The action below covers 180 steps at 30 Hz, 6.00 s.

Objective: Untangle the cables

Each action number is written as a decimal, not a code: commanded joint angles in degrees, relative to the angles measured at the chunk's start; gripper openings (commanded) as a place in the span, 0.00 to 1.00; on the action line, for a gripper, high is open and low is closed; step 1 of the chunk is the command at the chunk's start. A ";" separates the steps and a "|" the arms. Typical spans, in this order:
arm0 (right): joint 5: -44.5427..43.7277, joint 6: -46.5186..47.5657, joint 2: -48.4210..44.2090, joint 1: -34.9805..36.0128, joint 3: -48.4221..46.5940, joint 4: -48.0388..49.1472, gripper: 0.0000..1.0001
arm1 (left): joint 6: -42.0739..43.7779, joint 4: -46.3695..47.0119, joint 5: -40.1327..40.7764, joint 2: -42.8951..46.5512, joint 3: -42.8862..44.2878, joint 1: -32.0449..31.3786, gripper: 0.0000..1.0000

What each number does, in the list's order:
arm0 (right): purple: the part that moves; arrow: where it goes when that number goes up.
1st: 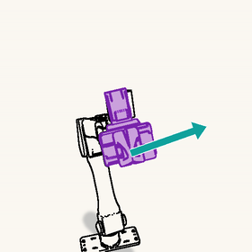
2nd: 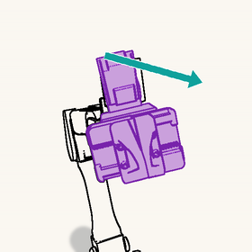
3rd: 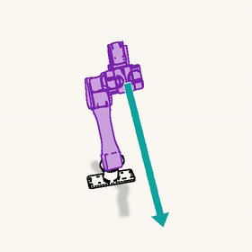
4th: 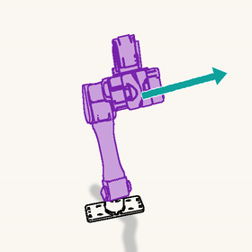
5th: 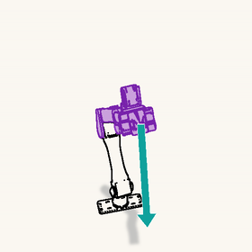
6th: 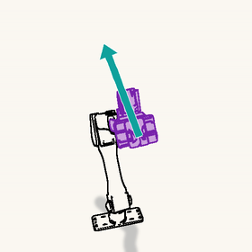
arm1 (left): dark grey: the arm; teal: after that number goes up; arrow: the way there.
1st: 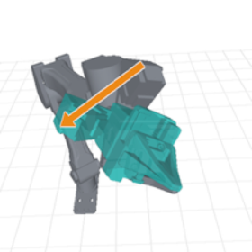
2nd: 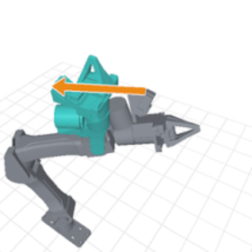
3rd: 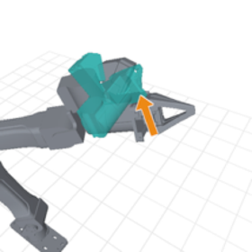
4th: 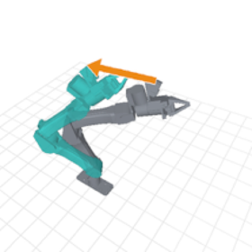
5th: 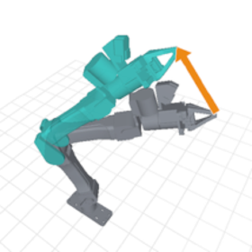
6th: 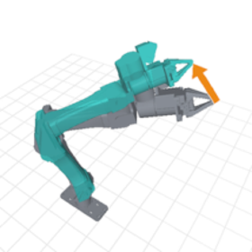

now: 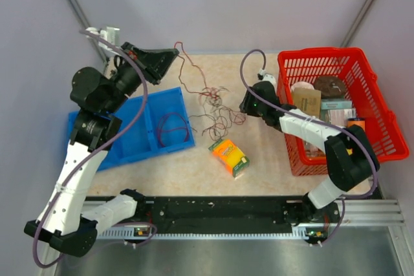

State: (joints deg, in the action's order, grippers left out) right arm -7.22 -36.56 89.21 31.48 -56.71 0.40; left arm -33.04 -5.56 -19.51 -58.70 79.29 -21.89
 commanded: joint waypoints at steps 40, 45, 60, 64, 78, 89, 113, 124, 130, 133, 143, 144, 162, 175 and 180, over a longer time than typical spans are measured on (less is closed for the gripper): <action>-23.17 18.37 9.92 17.04 -21.26 1.71 0.76 | -19.16 22.96 -6.42 -3.53 5.17 0.09 0.00; -22.14 9.32 6.87 11.94 -9.59 0.12 0.76 | -13.30 18.58 -3.97 -2.56 9.30 0.18 0.00; -16.76 18.11 7.29 -0.54 -10.00 -5.14 0.78 | 12.09 -0.75 18.42 3.50 15.01 0.09 0.00; -13.36 15.38 8.88 -3.36 -7.29 -2.97 0.77 | 19.23 -2.78 25.21 5.69 19.85 0.09 0.00; 12.79 20.73 6.16 -3.54 -7.63 5.03 0.35 | 14.15 -4.55 20.57 5.09 16.08 0.09 0.00; 45.62 32.25 -3.43 6.39 -5.25 17.08 0.87 | 8.08 -2.09 12.22 2.10 19.68 0.18 0.00; 5.70 22.51 7.39 14.75 -5.62 22.37 0.00 | 4.72 0.48 8.51 -0.90 26.44 0.18 0.00; -19.13 12.10 8.78 -1.24 -12.27 4.79 0.00 | 23.01 -0.06 32.94 16.76 19.86 0.09 0.00; -29.15 21.34 18.88 -3.09 -27.83 0.92 0.00 | 25.46 -4.62 35.93 18.62 21.07 0.09 0.00; -27.50 21.70 22.41 -4.32 -30.65 0.47 0.00 | 28.63 -8.32 37.70 16.69 25.56 0.18 0.00; -15.03 24.43 24.44 -4.59 -29.96 3.89 0.00 | 23.82 -7.45 37.09 13.35 19.42 0.18 0.00; -14.14 24.08 24.26 -4.59 -29.43 3.99 0.00 | 23.03 -8.05 36.65 12.30 18.81 0.18 0.00; -11.06 24.69 20.83 -4.50 -22.66 7.07 0.00 | 10.10 -5.95 32.61 1.93 1.58 0.09 0.00; -10.44 24.78 20.83 -4.50 -22.66 6.89 0.00 | 12.90 -8.94 30.23 2.09 10.79 0.09 0.00; -10.35 24.60 20.74 -4.50 -22.57 6.98 0.00 | 14.05 -9.29 29.97 3.24 14.31 0.09 0.00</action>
State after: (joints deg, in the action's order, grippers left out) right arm -18.09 -12.36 111.35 27.68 -78.74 5.10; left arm -20.84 -17.54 11.33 -57.58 89.80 -21.85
